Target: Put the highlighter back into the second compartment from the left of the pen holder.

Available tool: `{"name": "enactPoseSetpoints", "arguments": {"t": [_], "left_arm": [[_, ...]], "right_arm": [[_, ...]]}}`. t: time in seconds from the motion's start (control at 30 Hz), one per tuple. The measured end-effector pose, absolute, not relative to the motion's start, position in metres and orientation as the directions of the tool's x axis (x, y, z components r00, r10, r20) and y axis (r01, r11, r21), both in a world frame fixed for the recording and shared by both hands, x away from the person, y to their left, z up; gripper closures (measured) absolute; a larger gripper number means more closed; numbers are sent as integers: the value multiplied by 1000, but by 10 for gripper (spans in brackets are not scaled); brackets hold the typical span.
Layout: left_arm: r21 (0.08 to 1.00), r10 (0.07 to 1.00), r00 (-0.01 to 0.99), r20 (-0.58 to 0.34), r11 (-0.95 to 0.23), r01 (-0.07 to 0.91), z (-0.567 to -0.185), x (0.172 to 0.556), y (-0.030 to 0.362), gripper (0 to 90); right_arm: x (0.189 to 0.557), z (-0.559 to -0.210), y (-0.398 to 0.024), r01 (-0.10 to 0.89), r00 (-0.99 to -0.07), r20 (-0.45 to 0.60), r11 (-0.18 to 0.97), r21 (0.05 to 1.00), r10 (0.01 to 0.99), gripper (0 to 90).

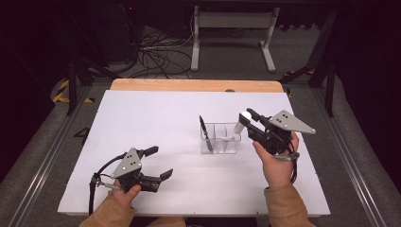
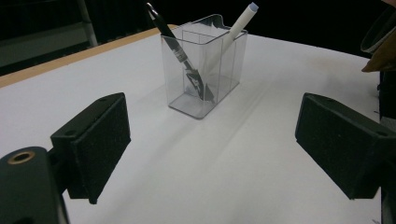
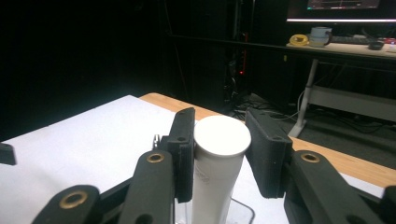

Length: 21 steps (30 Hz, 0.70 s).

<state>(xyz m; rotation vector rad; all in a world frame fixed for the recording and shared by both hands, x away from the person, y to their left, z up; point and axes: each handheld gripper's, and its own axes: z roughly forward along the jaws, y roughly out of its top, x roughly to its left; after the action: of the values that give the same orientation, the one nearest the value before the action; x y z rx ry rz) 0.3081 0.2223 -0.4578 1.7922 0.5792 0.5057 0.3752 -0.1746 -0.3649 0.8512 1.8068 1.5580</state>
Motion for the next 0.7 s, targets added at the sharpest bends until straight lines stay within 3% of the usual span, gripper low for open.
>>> {"name": "enactPoseSetpoints", "arguments": {"t": [0.7], "left_arm": [[959, 633, 771, 63, -254, 130, -458, 307, 228, 110]], "right_arm": [[395, -385, -175, 132, -607, -22, 128, 983, 794, 646]]}}
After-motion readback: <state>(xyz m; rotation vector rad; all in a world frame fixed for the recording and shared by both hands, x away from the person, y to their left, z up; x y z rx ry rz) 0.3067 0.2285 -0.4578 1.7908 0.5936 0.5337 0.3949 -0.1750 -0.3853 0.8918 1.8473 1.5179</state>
